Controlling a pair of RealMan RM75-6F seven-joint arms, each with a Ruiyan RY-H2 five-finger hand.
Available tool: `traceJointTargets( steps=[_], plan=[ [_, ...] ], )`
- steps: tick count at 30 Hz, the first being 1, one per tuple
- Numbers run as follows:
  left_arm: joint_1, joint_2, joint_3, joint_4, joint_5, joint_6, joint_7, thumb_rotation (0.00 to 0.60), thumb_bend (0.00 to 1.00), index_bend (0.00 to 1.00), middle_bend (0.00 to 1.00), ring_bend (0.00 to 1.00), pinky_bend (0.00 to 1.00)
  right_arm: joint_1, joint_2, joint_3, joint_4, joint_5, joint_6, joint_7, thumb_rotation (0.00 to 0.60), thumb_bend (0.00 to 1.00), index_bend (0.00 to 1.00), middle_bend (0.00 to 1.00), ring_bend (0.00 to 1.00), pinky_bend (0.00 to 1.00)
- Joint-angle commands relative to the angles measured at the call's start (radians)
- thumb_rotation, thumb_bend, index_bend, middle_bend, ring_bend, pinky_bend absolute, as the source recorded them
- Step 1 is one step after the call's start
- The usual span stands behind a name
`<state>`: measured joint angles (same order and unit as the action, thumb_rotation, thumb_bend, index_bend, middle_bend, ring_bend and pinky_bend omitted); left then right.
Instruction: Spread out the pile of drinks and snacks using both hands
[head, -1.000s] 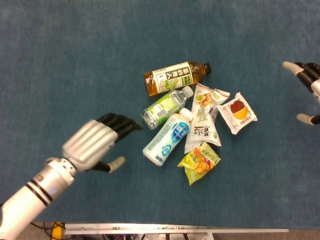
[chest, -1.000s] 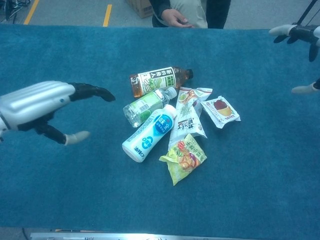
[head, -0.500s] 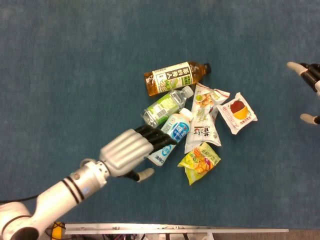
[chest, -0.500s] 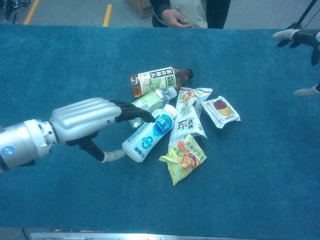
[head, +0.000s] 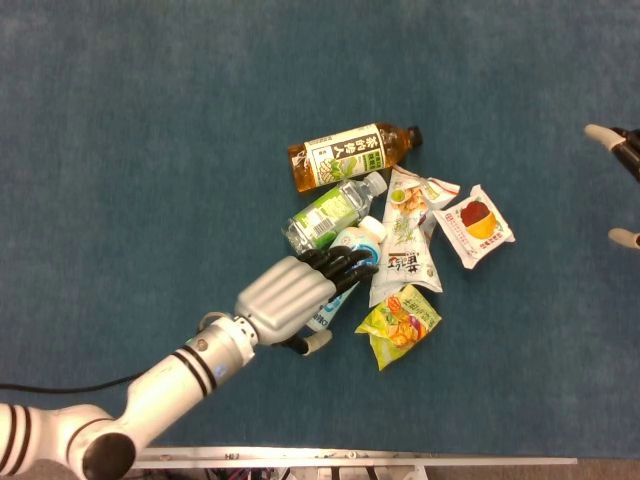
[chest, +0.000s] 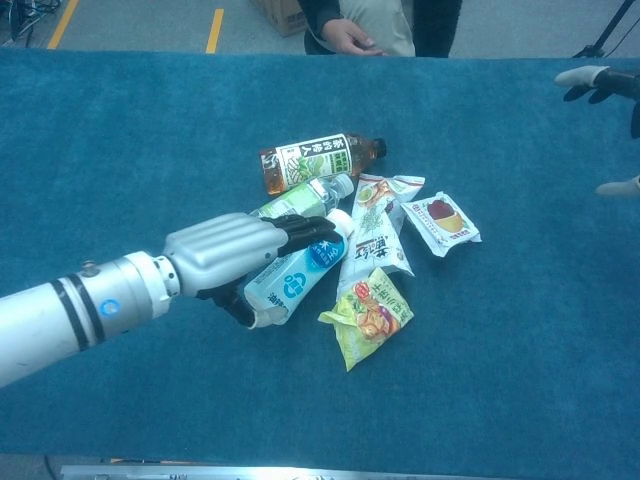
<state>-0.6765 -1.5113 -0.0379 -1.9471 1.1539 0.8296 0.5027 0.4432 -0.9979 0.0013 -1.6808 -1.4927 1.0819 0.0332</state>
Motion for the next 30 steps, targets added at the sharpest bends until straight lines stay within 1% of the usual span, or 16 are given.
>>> traceJointTargets(
  steps=[1,6,12,16,21,25,30],
  plan=[
    [-0.024,-0.047,-0.003,0.02,-0.056,0.025,0.042,0.6,0.35,0.0,0.0,0.0,0.12,-0.001,-0.002,0.001,0.004,0.0,-0.004,0.005,0.6,0.0,0.05,0.21,0.21,0.47],
    [-0.032,-0.096,-0.003,0.035,-0.081,0.071,0.066,0.6,0.33,0.0,0.0,0.0,0.09,-0.004,-0.001,0.002,0.007,-0.002,-0.003,0.01,0.6,0.0,0.05,0.21,0.21,0.47],
    [-0.028,-0.138,0.009,0.066,-0.061,0.123,0.075,0.6,0.32,0.0,0.0,0.0,0.03,-0.009,0.002,0.001,0.009,-0.001,-0.007,0.017,0.6,0.0,0.05,0.21,0.21,0.47],
    [-0.027,-0.149,0.019,0.075,-0.055,0.136,0.074,0.6,0.28,0.0,0.0,0.0,0.0,-0.011,0.003,0.003,0.01,-0.001,-0.008,0.019,0.6,0.0,0.05,0.21,0.21,0.47],
    [-0.024,-0.172,0.03,0.102,-0.022,0.156,0.073,0.6,0.26,0.0,0.0,0.0,0.0,-0.012,0.004,0.006,0.007,-0.001,-0.009,0.023,0.6,0.0,0.05,0.21,0.21,0.47],
    [-0.02,-0.199,0.033,0.144,0.012,0.174,0.065,0.6,0.26,0.0,0.0,0.0,0.0,-0.013,0.006,0.007,0.005,0.001,-0.014,0.023,0.6,0.0,0.05,0.21,0.21,0.47],
    [-0.016,-0.216,0.04,0.177,0.03,0.175,0.047,0.6,0.26,0.0,0.0,0.0,0.0,-0.015,0.01,0.009,-0.001,0.006,-0.017,0.024,0.6,0.0,0.05,0.21,0.21,0.47]
  ],
)
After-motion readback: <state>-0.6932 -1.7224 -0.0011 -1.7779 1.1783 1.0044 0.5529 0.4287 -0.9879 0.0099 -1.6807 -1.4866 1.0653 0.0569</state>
